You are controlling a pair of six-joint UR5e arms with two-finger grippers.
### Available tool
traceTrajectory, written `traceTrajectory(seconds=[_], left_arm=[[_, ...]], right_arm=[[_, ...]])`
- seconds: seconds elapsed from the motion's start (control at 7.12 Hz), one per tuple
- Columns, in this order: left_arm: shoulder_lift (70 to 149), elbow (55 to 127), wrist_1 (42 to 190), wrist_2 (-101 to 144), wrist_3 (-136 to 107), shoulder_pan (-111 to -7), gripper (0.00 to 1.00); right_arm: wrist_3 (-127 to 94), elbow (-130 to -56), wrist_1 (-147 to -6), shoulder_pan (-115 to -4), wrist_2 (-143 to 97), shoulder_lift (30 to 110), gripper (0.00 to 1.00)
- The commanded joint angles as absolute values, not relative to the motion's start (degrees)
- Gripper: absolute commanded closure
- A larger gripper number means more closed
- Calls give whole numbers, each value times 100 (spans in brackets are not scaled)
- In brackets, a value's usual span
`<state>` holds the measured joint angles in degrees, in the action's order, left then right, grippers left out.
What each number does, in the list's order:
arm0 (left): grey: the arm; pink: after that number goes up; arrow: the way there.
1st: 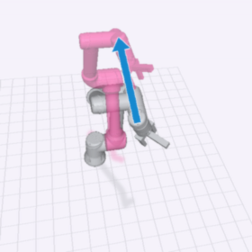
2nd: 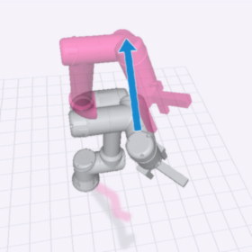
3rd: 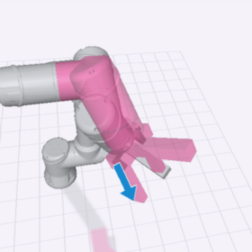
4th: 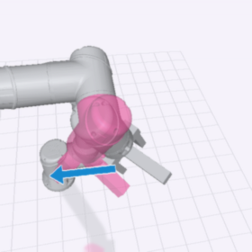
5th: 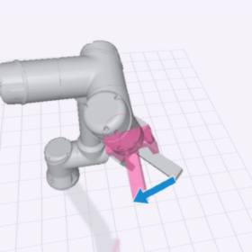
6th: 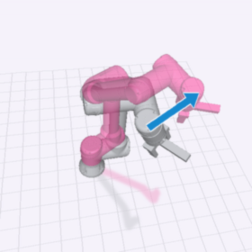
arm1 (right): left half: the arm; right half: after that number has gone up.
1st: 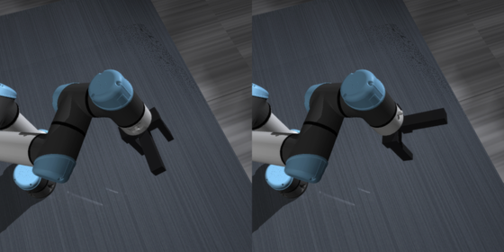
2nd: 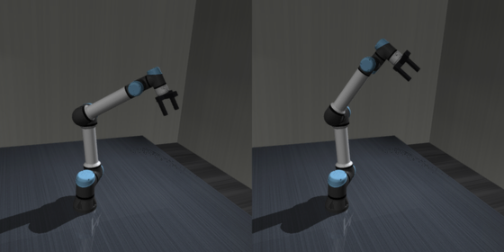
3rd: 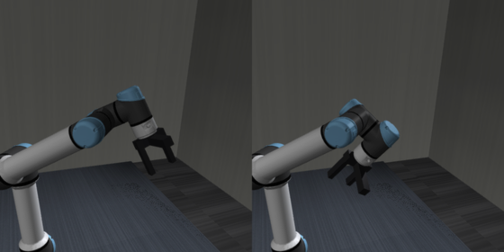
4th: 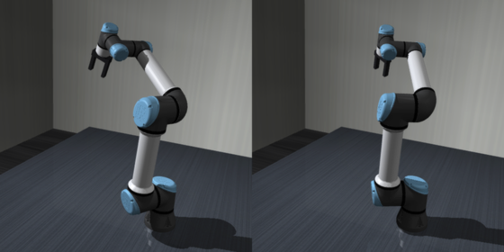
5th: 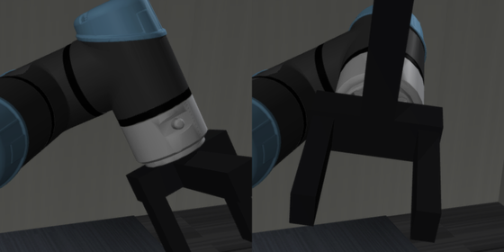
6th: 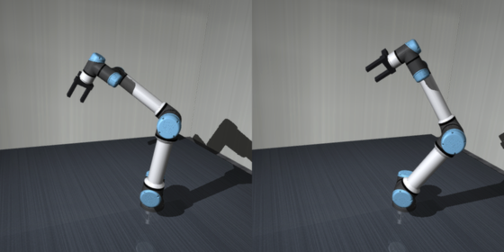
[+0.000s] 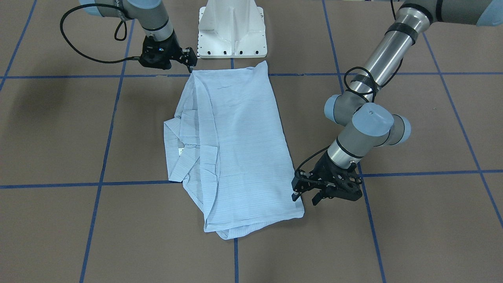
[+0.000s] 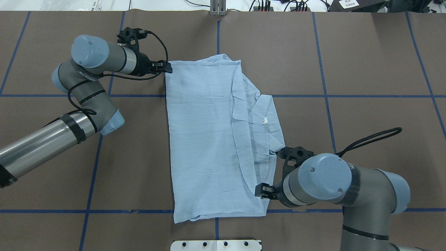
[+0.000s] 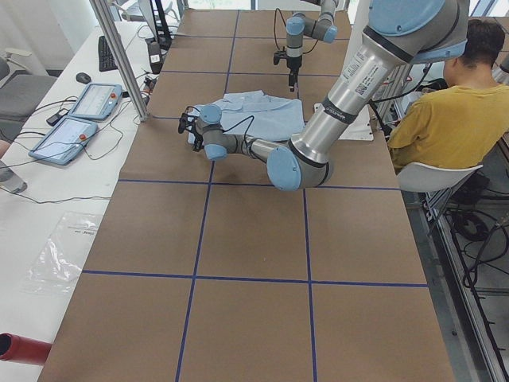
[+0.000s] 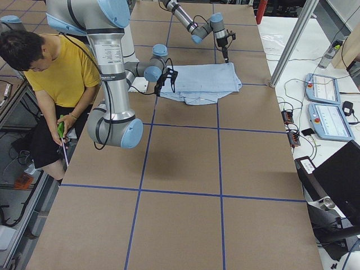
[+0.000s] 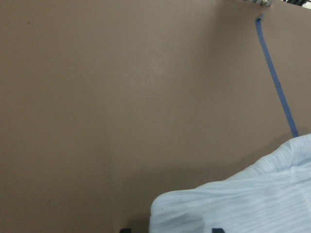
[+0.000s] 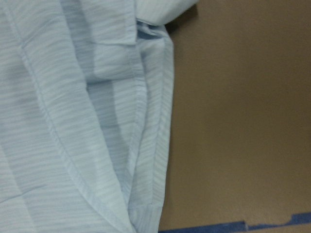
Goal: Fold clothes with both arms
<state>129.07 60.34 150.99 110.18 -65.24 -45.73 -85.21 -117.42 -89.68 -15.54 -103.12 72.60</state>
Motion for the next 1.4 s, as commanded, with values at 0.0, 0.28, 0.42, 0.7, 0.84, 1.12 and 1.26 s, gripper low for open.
traceTrajectory(seconds=[0.0, 0.28, 0.42, 0.7, 0.84, 1.12, 1.26], left_arm=[[12780, 6152, 15100, 11021, -6530, -4570, 27], [12771, 6152, 15100, 11013, -6548, -4570, 27], [12736, 6152, 15108, 11013, -6557, -4570, 27], [12735, 6161, 15108, 11013, -6557, -4570, 27], [12727, 6161, 15108, 11013, -6557, -4570, 27], [12727, 6161, 15108, 11021, -6565, -4570, 27], [12727, 6161, 15108, 11013, -6565, -4570, 27]], right_arm=[[-7175, -11357, -10225, -1407, -9758, 6279, 0], [-6603, -11119, -10397, -1266, -9414, 6100, 0], [-6409, -11031, -10397, -1257, -9335, 6091, 0], [-6311, -10891, -10406, -1143, -9186, 6091, 0], [-6311, -10872, -10441, -1064, -9098, 6100, 0], [-6302, -10785, -10503, -949, -8843, 6091, 0], [-6302, -10775, -10599, -984, -8816, 6100, 0]])
